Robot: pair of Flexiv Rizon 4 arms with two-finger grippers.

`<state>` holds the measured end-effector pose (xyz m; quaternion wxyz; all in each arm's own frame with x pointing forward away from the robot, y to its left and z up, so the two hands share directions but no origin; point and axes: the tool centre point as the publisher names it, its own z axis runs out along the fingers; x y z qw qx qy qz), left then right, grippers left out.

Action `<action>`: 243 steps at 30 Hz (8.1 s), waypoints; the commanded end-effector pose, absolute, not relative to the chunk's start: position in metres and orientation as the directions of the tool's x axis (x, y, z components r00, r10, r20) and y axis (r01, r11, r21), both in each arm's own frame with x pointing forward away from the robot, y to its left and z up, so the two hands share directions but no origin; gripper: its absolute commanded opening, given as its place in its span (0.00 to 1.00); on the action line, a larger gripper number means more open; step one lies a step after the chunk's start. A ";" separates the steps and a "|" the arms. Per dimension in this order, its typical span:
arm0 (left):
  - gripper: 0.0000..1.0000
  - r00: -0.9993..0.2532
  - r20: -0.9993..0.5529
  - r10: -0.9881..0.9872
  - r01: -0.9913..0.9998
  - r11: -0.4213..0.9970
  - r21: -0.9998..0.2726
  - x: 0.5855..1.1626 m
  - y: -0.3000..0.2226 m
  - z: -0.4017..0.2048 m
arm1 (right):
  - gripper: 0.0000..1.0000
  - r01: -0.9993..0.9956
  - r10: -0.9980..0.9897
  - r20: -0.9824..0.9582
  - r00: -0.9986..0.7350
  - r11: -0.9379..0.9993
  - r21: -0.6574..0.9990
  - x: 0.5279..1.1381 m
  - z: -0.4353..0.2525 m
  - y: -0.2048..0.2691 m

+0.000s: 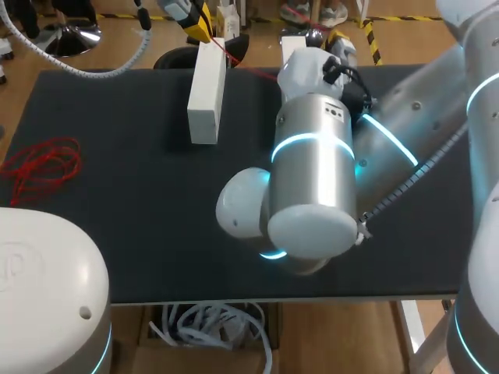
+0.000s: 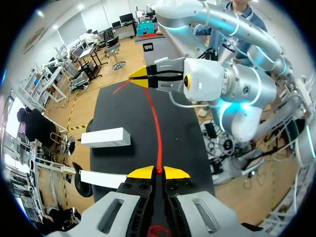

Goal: Grab the tape and strap the tape.

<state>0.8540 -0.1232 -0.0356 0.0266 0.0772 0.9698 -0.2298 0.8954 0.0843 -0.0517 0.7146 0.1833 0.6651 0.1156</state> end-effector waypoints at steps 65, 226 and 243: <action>0.00 -0.987 -0.086 0.136 0.160 0.885 -0.438 0.854 -0.123 -0.035 | 0.00 0.042 -0.094 -0.969 0.230 0.995 -0.087 0.811 -0.005 0.134; 0.00 -0.987 -0.086 0.136 0.160 0.885 -0.438 0.854 -0.123 -0.035 | 0.00 0.080 -0.240 -0.931 0.274 0.971 -0.227 0.835 -0.020 0.228; 0.00 -0.987 -0.086 0.136 0.160 0.885 -0.438 0.854 -0.123 -0.035 | 0.00 0.004 -0.291 -0.912 0.289 0.953 -0.303 0.832 -0.015 0.241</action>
